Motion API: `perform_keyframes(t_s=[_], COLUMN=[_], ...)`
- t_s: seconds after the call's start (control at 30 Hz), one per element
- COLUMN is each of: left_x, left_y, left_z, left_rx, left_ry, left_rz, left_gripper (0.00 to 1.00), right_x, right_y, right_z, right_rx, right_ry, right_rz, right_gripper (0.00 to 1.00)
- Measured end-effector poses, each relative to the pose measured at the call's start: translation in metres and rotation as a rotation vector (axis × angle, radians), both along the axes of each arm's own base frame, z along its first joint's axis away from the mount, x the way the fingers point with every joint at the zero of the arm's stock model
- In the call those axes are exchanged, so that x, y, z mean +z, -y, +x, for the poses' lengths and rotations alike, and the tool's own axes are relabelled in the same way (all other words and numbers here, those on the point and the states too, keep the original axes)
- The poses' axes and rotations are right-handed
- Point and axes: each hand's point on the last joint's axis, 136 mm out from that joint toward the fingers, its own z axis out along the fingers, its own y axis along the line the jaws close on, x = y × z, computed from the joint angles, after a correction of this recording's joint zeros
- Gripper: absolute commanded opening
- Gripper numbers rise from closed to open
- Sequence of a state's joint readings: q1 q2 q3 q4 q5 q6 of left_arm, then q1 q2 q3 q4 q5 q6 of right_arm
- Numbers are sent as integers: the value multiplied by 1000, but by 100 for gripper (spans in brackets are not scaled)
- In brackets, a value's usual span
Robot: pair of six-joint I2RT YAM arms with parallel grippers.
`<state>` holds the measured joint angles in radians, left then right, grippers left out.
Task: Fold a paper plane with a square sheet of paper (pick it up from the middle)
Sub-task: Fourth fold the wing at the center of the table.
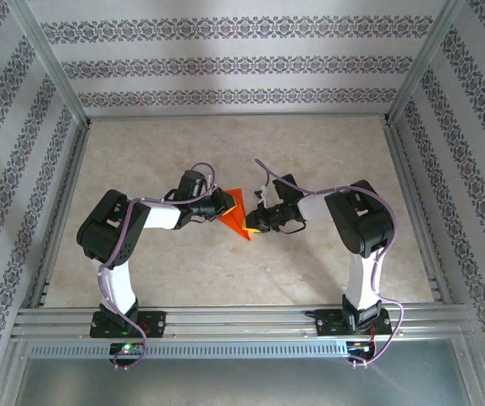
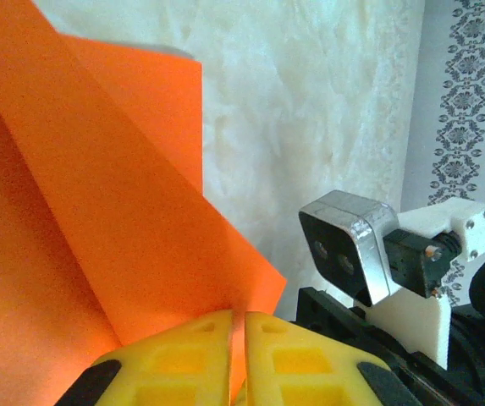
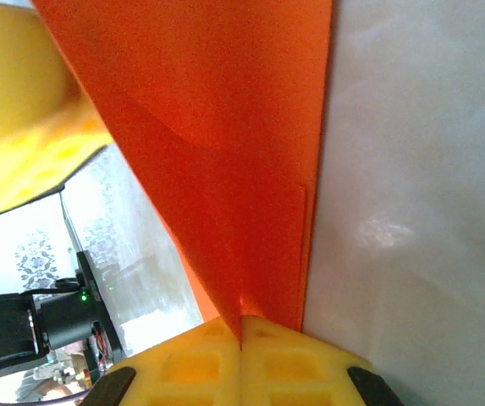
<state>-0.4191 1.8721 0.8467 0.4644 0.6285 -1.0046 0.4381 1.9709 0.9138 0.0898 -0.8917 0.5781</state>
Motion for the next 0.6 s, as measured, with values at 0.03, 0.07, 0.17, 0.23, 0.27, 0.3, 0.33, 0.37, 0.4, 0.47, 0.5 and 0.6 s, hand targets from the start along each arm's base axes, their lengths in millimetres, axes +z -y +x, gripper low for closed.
perform_keyframes(t_s=[0.03,0.07,0.17,0.23,0.27,0.3,0.33,0.37,0.4,0.47,0.5,0.6], left_x=[0,-1,-1,1,2,3,3,4,3,-1,-4,-15], left_y=[-1,-1,0,1,1,2,2,3,3,4,4,4], left_z=[0,0,-1,-1,-1,-1,0,0,0,0,-1,-3], left_rx=[2,1,-3,-7,-10,-12,-14,-16,-17,-20,-20,-24], left_ry=[-1,-3,-3,5,9,13,17,19,20,13,6,-18], left_rz=[0,1,-3,-11,-15,-18,-21,-23,-25,-24,-21,-13], left_gripper=[12,12,12,12,12,11,11,11,10,10,10,10], right_x=[0,0,0,0,1,1,1,1,1,1,1,1], right_y=[0,0,0,0,1,0,0,0,0,1,1,1], right_z=[0,0,0,0,0,0,0,0,0,0,0,0], right_rx=[0,0,-1,-4,-6,-7,-9,-9,-11,-11,-12,-10], right_ry=[1,1,1,2,1,-1,-2,-1,-2,-3,-3,-5], right_rz=[1,1,3,9,14,19,21,24,26,32,35,38], right_gripper=[6,6,6,5,5,5,5,5,6,6,6,8])
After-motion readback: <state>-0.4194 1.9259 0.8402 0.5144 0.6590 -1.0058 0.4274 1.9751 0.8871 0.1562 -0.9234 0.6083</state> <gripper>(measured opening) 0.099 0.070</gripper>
